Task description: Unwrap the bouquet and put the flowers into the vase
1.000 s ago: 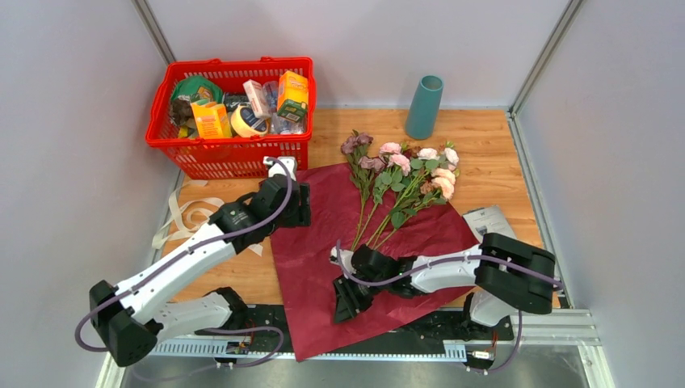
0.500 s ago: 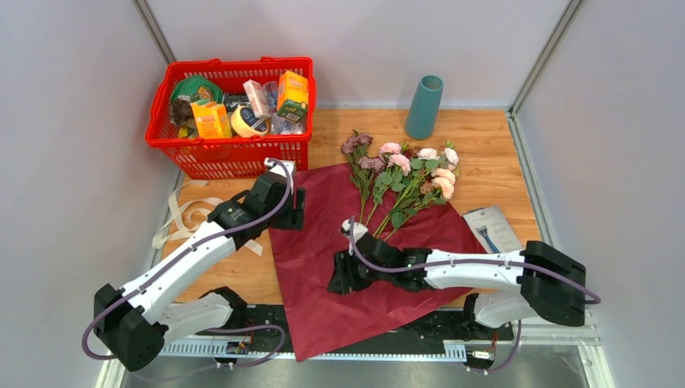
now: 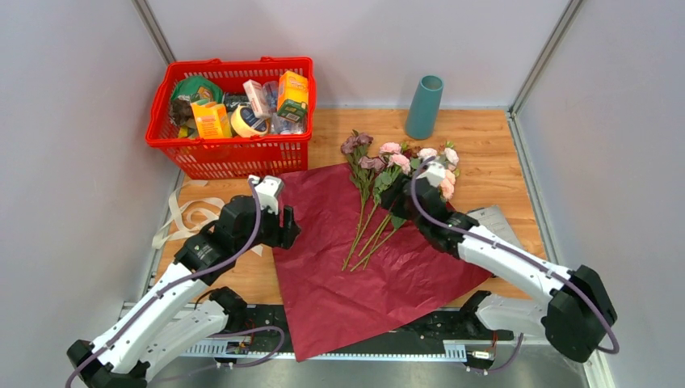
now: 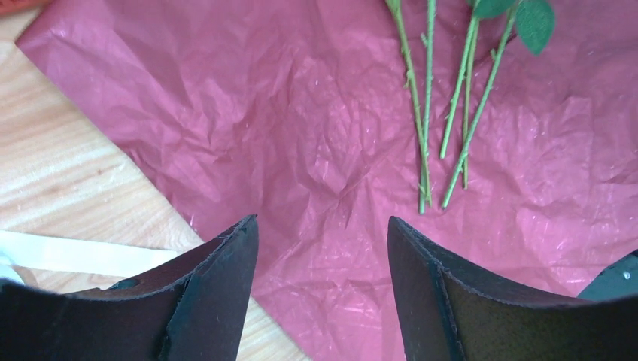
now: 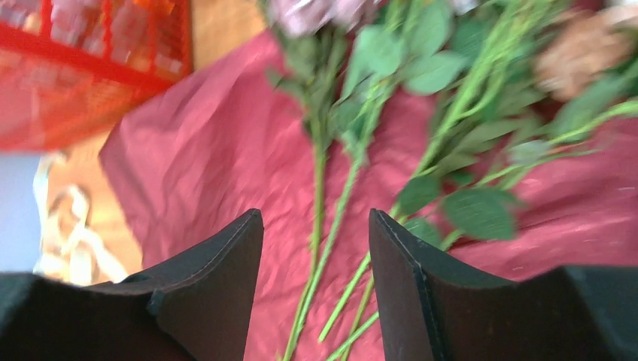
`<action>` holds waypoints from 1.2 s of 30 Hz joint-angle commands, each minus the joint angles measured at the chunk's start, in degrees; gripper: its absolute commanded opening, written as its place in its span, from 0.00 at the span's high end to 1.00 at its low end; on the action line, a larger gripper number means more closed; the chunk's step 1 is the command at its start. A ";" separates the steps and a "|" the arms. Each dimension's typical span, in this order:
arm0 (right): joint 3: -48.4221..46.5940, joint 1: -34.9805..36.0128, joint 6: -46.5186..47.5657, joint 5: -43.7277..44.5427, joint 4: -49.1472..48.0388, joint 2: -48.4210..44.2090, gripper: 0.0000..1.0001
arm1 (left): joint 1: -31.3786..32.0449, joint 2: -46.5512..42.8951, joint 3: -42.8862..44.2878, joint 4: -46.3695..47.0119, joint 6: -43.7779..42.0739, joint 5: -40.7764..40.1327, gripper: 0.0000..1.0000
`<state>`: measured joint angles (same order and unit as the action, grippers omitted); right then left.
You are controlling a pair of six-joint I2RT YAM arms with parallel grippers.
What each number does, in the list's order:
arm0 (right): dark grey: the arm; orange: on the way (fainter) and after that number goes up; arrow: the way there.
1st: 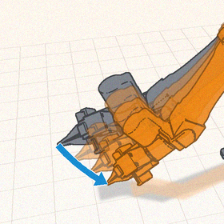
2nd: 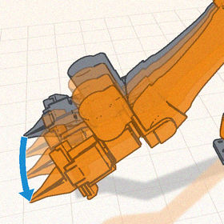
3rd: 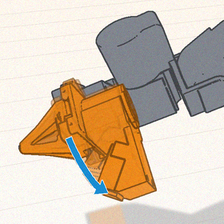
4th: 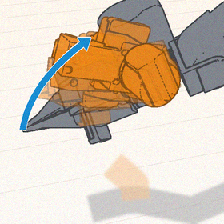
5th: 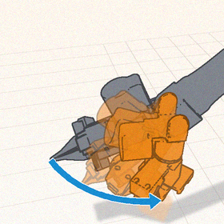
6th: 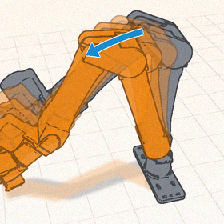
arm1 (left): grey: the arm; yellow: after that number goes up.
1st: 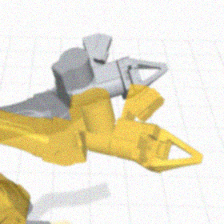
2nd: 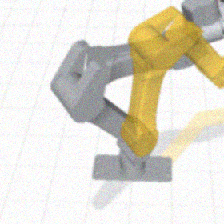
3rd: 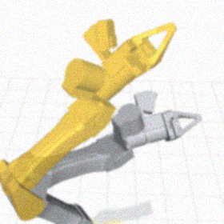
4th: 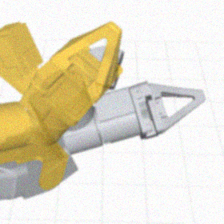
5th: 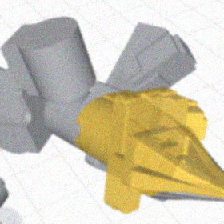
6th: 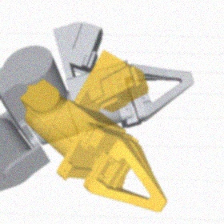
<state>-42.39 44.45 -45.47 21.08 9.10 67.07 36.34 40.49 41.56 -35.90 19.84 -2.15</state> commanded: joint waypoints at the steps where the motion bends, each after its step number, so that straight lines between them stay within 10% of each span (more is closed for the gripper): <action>1: 3.01 -7.95 -0.13 3.70 0.74 -4.66 0.44 | 0.05 -2.17 -0.08 3.56 -2.08 0.22 0.29; 12: 10.57 -24.93 -4.00 -8.07 -5.85 -1.15 0.55 | 0.05 -1.64 0.19 2.77 -1.64 -0.48 0.30; 36: 13.83 -27.57 -10.42 -13.00 -16.40 9.31 0.70 | 0.05 -1.82 0.10 2.68 -1.38 -1.27 0.30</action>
<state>-28.86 17.43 -53.91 8.64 -3.86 75.64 36.34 38.96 41.56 -34.46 19.16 -2.90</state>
